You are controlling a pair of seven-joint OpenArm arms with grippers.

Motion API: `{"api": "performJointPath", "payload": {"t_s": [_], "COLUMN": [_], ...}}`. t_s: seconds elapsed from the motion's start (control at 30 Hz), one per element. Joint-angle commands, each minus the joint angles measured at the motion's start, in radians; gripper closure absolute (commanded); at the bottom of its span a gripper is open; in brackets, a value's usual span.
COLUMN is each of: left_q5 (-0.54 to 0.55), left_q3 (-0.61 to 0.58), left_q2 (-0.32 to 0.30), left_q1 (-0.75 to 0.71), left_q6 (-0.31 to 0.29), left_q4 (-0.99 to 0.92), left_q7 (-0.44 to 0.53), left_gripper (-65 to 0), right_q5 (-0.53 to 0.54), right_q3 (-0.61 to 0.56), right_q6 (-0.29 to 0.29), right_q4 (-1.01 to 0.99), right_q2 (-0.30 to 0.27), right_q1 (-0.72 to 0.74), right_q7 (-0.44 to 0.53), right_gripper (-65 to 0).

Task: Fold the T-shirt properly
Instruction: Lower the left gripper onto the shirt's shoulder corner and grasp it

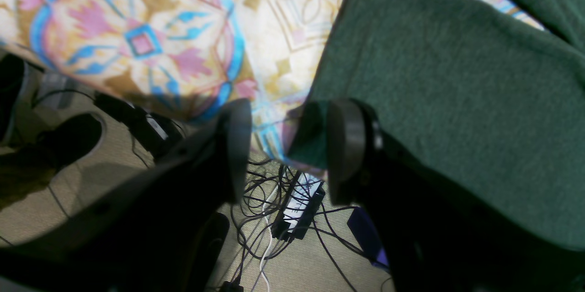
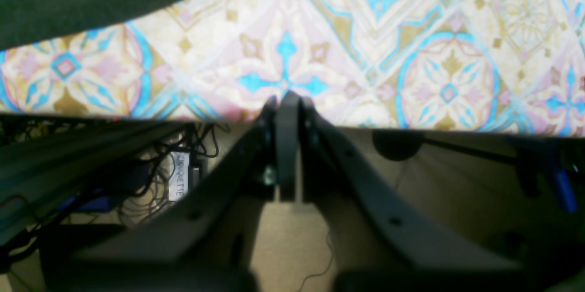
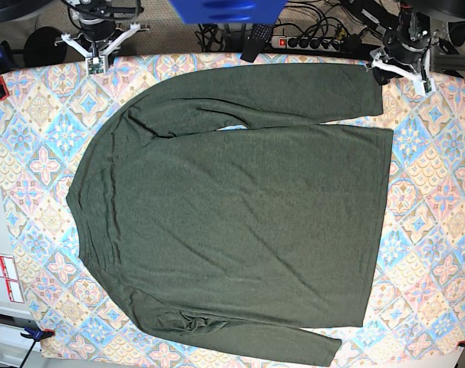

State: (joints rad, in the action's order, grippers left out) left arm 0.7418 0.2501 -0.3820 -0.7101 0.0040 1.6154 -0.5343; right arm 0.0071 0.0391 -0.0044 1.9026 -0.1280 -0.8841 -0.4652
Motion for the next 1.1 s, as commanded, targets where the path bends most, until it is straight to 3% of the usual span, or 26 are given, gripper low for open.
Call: {"api": "performJointPath", "payload": {"t_s": [0.0, 0.53, 0.8, 1.0, 1.07], "left_q5": [0.003, 0.002, 0.003, 0.005, 0.005], "left_q3": [-0.015, -0.24, -0.237, -0.234, -0.234], "left_q2": [-0.012, -0.012, -0.012, -0.012, -0.012], "left_q1": [0.008, 0.019, 0.019, 0.019, 0.019], "left_q6": [0.0, 0.0, -0.003, -0.003, -0.003], "left_q4": [0.003, -0.005, 0.03, 0.038, 0.049], "left_q7": [0.015, 0.021, 0.021, 0.021, 0.021], "left_gripper": [-27.5, -26.2, -1.0, 0.0, 0.0], "right_q5": [0.0, 0.0, 0.0, 0.0, 0.0], "right_q3": [0.003, -0.008, -0.011, -0.011, -0.011], "right_q6": [-0.003, -0.003, -0.003, -0.003, -0.003], "right_q4": [0.015, 0.015, 0.015, 0.015, 0.015], "right_q2": [-0.005, 0.031, 0.031, 0.031, 0.031], "right_q1": [-0.011, -0.011, -0.011, 0.004, 0.026], "right_q7": [0.018, 0.018, 0.018, 0.01, -0.037], "right_gripper": [0.0, 0.0, 0.0, -0.3, -0.3]}}
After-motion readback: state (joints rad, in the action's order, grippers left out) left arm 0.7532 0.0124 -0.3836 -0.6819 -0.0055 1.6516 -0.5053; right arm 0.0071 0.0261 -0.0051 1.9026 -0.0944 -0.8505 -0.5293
